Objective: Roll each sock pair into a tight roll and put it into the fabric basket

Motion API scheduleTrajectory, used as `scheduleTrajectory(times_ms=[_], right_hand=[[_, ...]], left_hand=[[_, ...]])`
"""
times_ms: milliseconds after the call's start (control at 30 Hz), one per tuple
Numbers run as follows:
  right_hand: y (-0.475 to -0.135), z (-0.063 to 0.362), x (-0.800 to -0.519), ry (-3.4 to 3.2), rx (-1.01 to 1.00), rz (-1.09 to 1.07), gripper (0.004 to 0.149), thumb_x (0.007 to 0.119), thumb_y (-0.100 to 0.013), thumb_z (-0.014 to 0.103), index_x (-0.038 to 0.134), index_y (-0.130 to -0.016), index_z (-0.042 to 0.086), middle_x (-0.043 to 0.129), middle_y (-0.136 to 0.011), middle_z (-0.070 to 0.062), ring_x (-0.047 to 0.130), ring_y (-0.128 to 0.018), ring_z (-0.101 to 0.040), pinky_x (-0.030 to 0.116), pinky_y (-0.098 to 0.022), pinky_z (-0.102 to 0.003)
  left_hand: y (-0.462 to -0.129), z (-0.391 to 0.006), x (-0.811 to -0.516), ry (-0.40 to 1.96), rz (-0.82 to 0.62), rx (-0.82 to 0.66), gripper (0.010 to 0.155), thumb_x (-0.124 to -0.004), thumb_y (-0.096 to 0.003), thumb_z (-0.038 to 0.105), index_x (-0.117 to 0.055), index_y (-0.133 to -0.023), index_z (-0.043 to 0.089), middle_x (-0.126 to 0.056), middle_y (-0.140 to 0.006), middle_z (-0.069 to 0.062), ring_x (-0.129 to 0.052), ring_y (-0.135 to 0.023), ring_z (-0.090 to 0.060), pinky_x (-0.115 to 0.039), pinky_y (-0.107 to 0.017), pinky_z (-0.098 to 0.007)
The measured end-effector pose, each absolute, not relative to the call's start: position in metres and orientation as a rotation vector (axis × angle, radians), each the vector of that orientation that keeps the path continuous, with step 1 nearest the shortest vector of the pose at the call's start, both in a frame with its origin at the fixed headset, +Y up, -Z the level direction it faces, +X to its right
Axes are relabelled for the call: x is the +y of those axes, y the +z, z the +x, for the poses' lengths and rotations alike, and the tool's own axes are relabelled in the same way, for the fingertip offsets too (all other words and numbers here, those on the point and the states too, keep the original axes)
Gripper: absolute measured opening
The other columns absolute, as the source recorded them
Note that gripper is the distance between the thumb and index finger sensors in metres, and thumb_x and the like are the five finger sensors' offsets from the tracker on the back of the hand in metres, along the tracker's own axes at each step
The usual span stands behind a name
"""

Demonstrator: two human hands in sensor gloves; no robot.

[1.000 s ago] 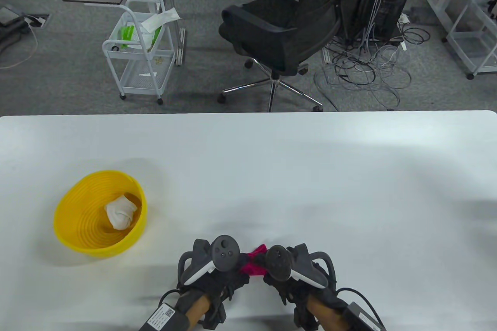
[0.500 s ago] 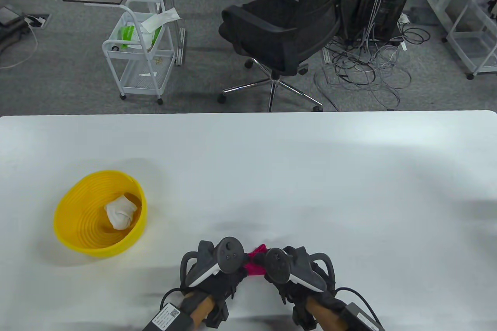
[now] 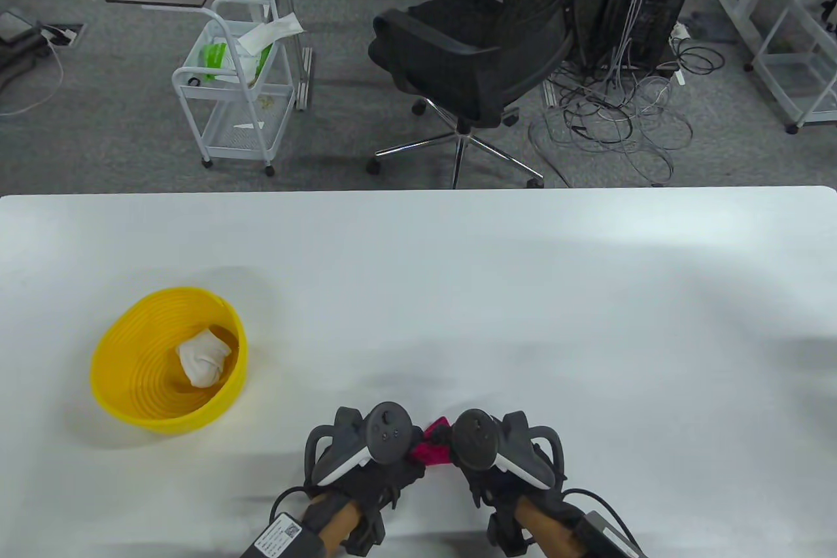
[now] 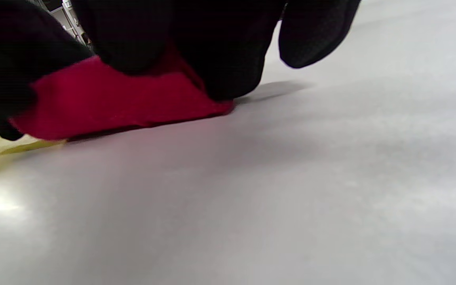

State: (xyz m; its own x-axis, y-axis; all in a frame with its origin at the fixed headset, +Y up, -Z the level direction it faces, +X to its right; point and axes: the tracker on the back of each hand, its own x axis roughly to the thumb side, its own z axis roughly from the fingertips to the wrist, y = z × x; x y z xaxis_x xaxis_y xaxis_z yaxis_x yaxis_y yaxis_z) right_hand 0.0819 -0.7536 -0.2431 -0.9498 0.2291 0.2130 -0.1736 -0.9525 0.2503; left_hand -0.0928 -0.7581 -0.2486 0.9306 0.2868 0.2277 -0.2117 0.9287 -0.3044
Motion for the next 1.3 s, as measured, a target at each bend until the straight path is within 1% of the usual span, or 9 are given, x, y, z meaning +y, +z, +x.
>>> scheduleTrajectory(times_ms=[133, 200, 267, 367, 500, 767, 967, 1033, 1300], right_hand=[[-0.242, 0.081, -0.753, 2.927, 0.306, 0.372, 0.045, 0.076, -0.043, 0.041, 0.074, -0.087, 0.043, 0.085, -0.092, 0.014, 0.088, -0.083, -0.013, 0.070, -0.067, -0.050], [-0.241, 0.082, -0.745, 2.941, 0.275, 0.408, 0.046, 0.077, -0.042, 0.044, 0.075, -0.088, 0.042, 0.083, -0.095, 0.014, 0.083, -0.089, -0.016, 0.068, -0.068, -0.052], [-0.239, 0.083, -0.729, 2.957, 0.145, 0.470, 0.047, 0.079, -0.041, 0.046, 0.075, -0.088, 0.044, 0.079, -0.098, 0.015, 0.077, -0.095, -0.016, 0.065, -0.070, -0.053], [-0.231, 0.079, -0.711, 2.890, -0.017, 0.496, 0.042, 0.082, -0.040, 0.046, 0.082, -0.082, 0.043, 0.085, -0.092, 0.016, 0.082, -0.090, -0.014, 0.067, -0.070, -0.051], [-0.228, 0.070, -0.729, 3.008, 0.148, 0.593, 0.042, 0.083, -0.039, 0.046, 0.083, -0.081, 0.043, 0.087, -0.090, 0.016, 0.085, -0.087, -0.014, 0.070, -0.067, -0.049], [-0.237, 0.080, -0.744, 2.989, 0.267, 0.485, 0.047, 0.083, -0.039, 0.046, 0.075, -0.086, 0.045, 0.080, -0.097, 0.017, 0.085, -0.087, -0.014, 0.072, -0.065, -0.047], [-0.242, 0.085, -0.751, 2.978, 0.308, 0.434, 0.051, 0.083, -0.039, 0.046, 0.069, -0.089, 0.045, 0.077, -0.099, 0.016, 0.082, -0.090, -0.014, 0.071, -0.066, -0.048], [-0.243, 0.087, -0.754, 2.973, 0.315, 0.417, 0.052, 0.083, -0.039, 0.045, 0.068, -0.089, 0.044, 0.078, -0.098, 0.016, 0.082, -0.090, -0.015, 0.071, -0.066, -0.048], [-0.245, 0.087, -0.757, 2.974, 0.294, 0.390, 0.049, 0.079, -0.042, 0.044, 0.068, -0.089, 0.046, 0.079, -0.097, 0.016, 0.083, -0.088, -0.013, 0.071, -0.066, -0.048]], left_hand=[[-0.251, -0.089, -0.758, 0.271, -0.275, -0.275, 0.048, -0.083, -0.0367, 0.039, -0.089, -0.082, 0.025, -0.089, -0.081, -0.005, -0.096, -0.056, -0.022, -0.075, -0.050, -0.048], [-0.253, -0.089, -0.759, 0.273, -0.279, -0.269, 0.046, -0.081, -0.0375, 0.038, -0.089, -0.081, 0.025, -0.090, -0.079, -0.005, -0.096, -0.055, -0.021, -0.075, -0.050, -0.047], [-0.255, -0.090, -0.760, 0.285, -0.282, -0.257, 0.045, -0.080, -0.0377, 0.037, -0.090, -0.080, 0.025, -0.091, -0.078, -0.005, -0.097, -0.053, -0.021, -0.076, -0.049, -0.047], [-0.257, -0.092, -0.761, 0.297, -0.290, -0.248, 0.044, -0.078, -0.0387, 0.037, -0.091, -0.079, 0.025, -0.092, -0.076, -0.006, -0.097, -0.051, -0.020, -0.077, -0.048, -0.047], [-0.257, -0.092, -0.761, 0.301, -0.290, -0.243, 0.044, -0.076, -0.0392, 0.038, -0.091, -0.079, 0.025, -0.092, -0.075, -0.006, -0.097, -0.051, -0.020, -0.077, -0.047, -0.047], [-0.257, -0.093, -0.761, 0.305, -0.276, -0.235, 0.046, -0.076, -0.0394, 0.040, -0.090, -0.080, 0.025, -0.093, -0.075, -0.005, -0.099, -0.050, -0.020, -0.078, -0.046, -0.047], [-0.253, -0.095, -0.741, 0.314, -0.117, -0.217, 0.046, -0.083, -0.0370, 0.042, -0.093, -0.080, 0.029, -0.093, -0.078, -0.002, -0.099, -0.054, -0.022, -0.077, -0.048, -0.047], [-0.253, -0.094, -0.739, 0.307, -0.142, -0.246, 0.046, -0.085, -0.0358, 0.044, -0.097, -0.077, 0.028, -0.094, -0.079, -0.003, -0.099, -0.055, -0.022, -0.077, -0.048, -0.047], [-0.253, -0.087, -0.751, 0.217, -0.233, -0.283, 0.056, -0.093, -0.0302, 0.047, -0.091, -0.083, 0.026, -0.089, -0.084, -0.005, -0.097, -0.059, -0.021, -0.077, -0.047, -0.046]])
